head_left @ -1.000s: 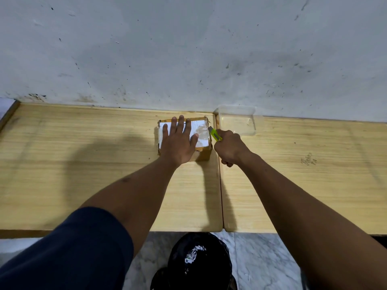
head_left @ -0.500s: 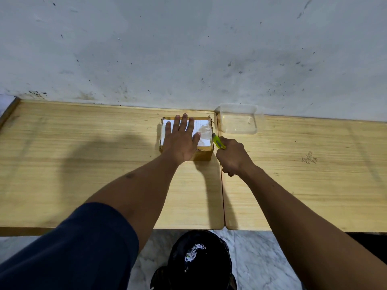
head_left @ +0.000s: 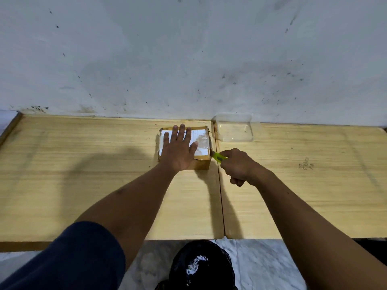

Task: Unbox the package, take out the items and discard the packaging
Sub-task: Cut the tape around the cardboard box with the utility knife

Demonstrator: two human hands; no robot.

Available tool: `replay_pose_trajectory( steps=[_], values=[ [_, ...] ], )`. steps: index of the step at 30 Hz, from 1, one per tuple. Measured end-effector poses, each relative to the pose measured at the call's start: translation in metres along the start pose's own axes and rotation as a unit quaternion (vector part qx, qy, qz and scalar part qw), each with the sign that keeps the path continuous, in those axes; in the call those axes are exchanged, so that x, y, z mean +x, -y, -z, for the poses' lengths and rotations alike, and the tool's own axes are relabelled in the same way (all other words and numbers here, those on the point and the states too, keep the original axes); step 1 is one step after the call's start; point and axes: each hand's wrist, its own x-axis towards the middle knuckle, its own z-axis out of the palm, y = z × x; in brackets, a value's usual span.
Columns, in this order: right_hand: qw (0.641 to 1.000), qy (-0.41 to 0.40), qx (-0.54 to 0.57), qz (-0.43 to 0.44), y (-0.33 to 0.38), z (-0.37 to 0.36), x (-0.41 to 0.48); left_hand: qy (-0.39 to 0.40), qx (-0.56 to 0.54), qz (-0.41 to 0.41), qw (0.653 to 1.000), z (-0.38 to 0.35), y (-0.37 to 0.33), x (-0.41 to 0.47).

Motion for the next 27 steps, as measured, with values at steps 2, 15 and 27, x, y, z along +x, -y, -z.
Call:
replay_pose_trajectory(
  steps=[2, 15, 27],
  values=[
    [0.997, 0.008, 0.073, -0.008, -0.002, 0.02, 0.005, 0.004, -0.012, -0.025, 1.0, 0.002, 0.007, 0.001],
    [0.986, -0.008, 0.163, -0.017, -0.037, 0.008, 0.041, -0.101, -0.017, -0.232, 0.967, 0.004, 0.053, 0.011],
    [0.971, -0.061, 0.231, 0.004, -0.028, -0.002, 0.047, -0.079, -0.162, 0.145, 0.973, -0.005, -0.036, -0.011]
  ],
)
